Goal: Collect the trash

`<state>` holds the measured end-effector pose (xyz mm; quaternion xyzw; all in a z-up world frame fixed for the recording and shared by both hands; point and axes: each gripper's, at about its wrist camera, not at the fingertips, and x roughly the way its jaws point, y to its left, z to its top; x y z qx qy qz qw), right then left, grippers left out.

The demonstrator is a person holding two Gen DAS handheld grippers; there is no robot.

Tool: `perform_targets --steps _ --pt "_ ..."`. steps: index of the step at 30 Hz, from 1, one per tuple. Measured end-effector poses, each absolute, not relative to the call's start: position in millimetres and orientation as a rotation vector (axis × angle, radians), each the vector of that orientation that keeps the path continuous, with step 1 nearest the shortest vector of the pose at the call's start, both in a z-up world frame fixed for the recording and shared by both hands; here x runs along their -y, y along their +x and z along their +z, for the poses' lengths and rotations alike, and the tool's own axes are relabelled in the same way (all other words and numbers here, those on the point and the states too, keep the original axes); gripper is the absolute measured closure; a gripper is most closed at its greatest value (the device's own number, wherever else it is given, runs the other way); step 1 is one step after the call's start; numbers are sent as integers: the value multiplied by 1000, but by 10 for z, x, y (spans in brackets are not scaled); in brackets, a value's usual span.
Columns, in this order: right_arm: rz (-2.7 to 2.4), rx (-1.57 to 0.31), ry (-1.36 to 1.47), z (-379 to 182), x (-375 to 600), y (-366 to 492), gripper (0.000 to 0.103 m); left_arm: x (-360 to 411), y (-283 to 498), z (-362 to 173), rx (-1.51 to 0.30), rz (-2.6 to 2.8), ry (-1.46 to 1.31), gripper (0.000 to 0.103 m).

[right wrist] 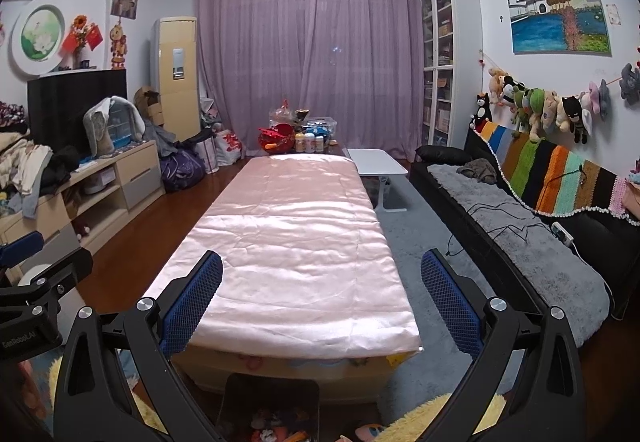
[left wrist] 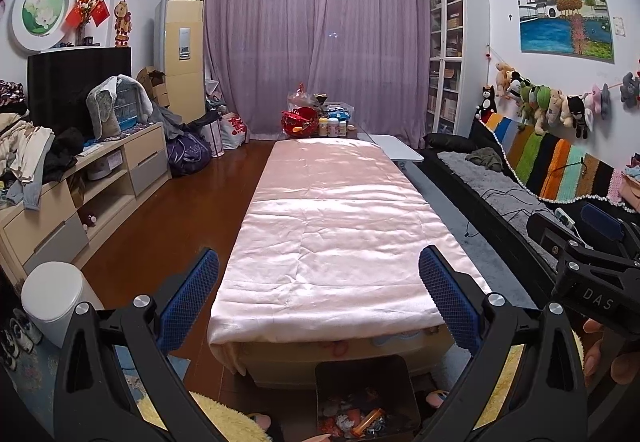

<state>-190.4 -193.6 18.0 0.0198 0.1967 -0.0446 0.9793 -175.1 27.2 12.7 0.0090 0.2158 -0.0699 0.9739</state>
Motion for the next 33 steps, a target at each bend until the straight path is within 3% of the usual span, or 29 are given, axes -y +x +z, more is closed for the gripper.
perform_targets --steps 33 --pt "-79 -409 40 191 1895 -1884 3 -241 -1782 164 -421 -127 14 8"
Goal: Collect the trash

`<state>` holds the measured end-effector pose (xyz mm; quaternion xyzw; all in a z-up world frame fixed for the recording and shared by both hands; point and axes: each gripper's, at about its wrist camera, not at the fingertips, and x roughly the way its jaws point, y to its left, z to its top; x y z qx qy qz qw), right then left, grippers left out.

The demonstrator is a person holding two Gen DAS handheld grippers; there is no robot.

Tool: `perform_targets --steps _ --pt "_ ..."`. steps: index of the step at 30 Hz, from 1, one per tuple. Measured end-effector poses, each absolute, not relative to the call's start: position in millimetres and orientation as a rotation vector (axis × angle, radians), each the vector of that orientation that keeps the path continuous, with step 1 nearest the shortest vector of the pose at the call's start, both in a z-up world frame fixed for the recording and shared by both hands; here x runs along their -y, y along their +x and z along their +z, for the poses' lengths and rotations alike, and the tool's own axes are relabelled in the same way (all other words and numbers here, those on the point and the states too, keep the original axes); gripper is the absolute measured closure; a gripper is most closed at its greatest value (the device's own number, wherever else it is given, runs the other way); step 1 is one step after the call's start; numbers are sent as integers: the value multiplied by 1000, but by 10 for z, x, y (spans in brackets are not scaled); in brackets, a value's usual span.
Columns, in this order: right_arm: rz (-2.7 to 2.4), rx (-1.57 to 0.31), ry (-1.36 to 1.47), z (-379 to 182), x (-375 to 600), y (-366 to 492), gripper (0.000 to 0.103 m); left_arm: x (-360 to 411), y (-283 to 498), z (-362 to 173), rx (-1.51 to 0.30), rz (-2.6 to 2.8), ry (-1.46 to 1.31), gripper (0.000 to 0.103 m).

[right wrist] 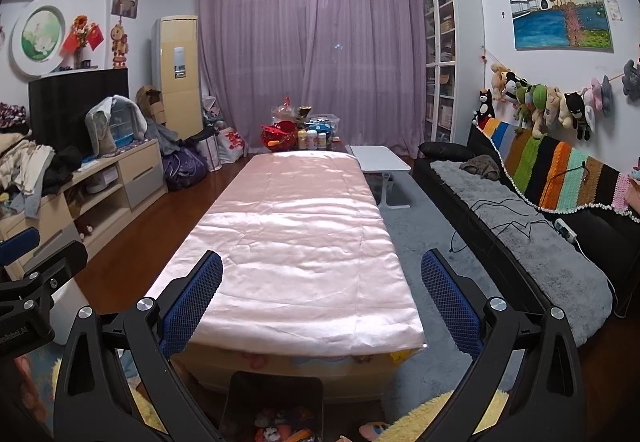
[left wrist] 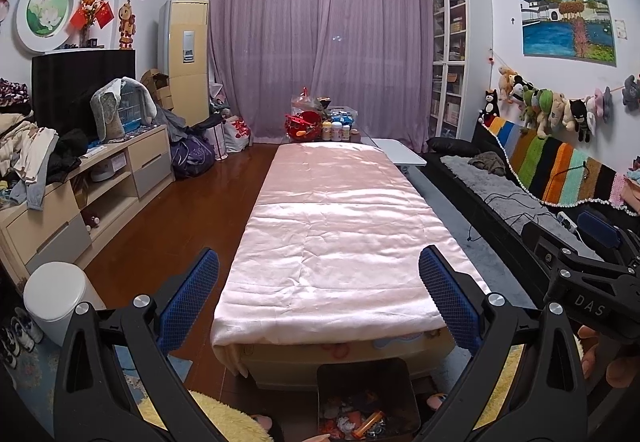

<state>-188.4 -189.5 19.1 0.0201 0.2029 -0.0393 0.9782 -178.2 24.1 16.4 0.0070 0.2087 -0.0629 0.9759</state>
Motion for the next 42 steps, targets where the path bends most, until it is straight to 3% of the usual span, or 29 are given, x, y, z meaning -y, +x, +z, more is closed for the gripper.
perform_targets --steps 42 --pt "-70 -410 48 216 1887 -1865 3 -237 -1767 190 -412 -126 23 8"
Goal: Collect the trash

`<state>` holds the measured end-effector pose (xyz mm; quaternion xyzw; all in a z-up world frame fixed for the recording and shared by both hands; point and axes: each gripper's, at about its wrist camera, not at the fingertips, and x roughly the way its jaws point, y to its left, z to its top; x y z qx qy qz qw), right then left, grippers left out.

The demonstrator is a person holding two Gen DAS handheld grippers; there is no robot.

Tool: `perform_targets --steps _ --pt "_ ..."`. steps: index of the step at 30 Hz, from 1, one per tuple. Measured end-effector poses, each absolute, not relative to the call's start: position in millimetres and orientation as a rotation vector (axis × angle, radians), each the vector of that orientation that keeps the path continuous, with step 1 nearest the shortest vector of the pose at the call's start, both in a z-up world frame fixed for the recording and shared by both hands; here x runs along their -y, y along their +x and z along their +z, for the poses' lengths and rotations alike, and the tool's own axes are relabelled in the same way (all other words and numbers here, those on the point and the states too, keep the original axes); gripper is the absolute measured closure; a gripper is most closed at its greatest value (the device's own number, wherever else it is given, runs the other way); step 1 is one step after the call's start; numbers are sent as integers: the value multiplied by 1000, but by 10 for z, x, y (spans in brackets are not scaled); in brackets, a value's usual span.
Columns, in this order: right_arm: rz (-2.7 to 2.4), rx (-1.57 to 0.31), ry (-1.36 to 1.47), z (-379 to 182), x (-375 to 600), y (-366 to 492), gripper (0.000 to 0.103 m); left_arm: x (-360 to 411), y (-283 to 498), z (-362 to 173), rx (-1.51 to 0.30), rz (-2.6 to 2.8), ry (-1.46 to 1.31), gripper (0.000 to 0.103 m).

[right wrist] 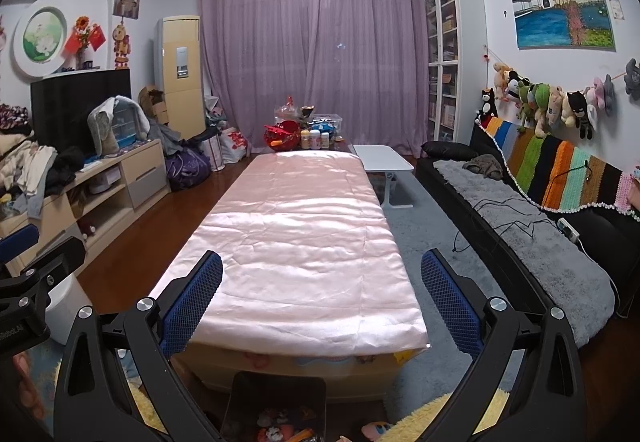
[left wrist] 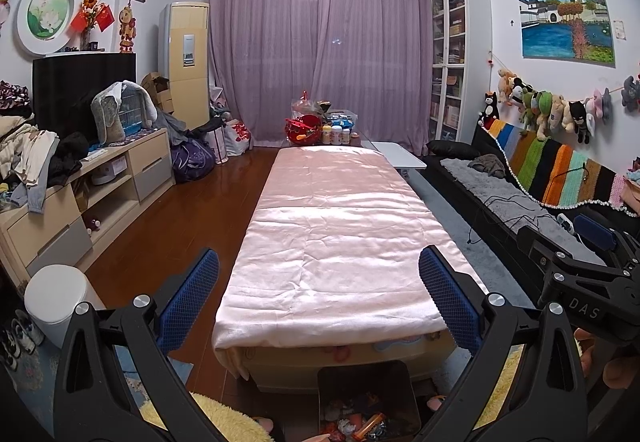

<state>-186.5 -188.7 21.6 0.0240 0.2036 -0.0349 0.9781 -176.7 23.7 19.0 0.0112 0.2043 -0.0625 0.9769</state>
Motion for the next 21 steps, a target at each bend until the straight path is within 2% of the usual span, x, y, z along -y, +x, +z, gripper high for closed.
perform_targets --steps 21 --pt "-75 -414 48 174 1893 -1868 3 -229 -1795 258 -394 -105 51 8"
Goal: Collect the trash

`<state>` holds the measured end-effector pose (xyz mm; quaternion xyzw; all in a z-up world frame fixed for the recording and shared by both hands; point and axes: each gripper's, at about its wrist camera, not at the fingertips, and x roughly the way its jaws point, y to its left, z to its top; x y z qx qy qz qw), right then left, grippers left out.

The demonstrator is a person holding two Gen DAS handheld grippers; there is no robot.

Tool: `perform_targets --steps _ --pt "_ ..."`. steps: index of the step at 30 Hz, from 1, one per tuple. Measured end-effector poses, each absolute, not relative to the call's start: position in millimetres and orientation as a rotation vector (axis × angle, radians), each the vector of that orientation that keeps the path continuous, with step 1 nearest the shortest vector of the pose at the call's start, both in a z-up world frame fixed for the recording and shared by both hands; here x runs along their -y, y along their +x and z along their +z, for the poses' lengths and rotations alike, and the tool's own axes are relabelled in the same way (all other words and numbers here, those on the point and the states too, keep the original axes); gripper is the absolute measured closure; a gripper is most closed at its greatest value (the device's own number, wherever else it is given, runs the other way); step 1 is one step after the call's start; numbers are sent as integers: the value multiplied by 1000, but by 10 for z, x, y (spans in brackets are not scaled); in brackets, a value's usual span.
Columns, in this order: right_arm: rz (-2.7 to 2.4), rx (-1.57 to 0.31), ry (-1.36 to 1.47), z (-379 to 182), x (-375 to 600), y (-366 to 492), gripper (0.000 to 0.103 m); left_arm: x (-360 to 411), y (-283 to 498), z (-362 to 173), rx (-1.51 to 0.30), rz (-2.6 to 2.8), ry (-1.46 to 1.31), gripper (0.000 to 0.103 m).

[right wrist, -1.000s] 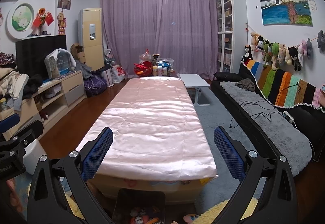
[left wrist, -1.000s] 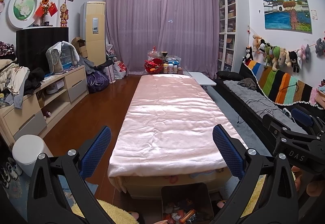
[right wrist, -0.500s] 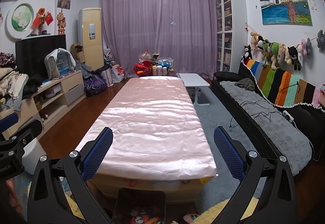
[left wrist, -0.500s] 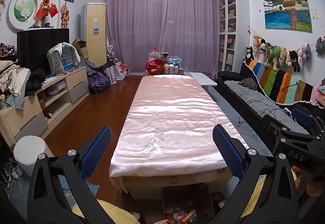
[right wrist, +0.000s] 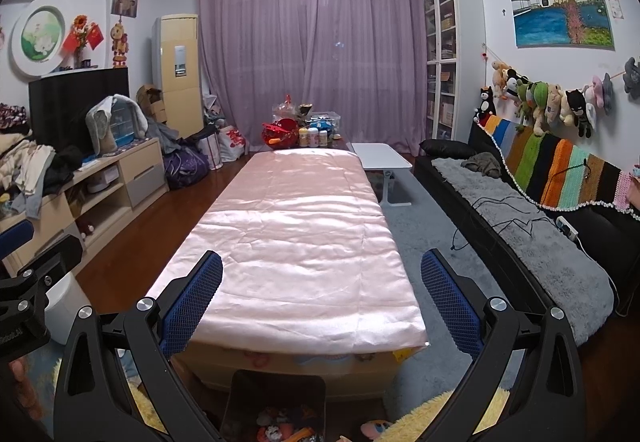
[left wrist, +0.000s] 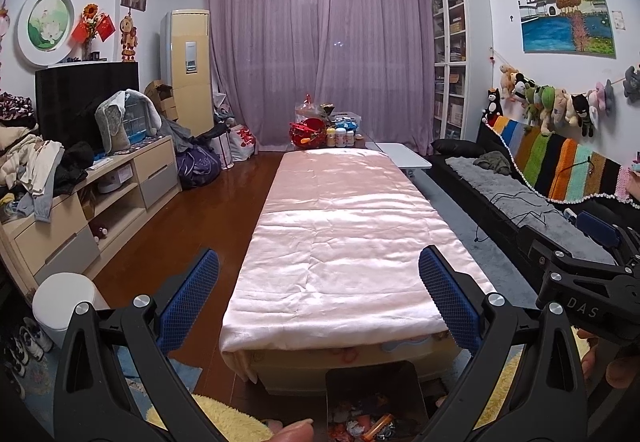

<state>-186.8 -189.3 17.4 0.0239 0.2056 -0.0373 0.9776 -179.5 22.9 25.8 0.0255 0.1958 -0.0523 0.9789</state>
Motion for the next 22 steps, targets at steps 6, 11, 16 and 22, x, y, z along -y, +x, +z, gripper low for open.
perform_targets --steps 6,11,16,22 --pt "-79 -421 53 140 1919 -1858 3 -250 -1800 238 -389 -100 30 8" --pt "-81 -422 53 132 1922 -1854 3 -231 -1798 212 -398 -106 35 8" --pt "-82 -423 55 122 1924 -1846 3 -259 -1776 196 -419 -117 21 8" --pt "-83 -425 56 124 1922 -1847 3 -245 -1767 183 -419 -101 40 8"
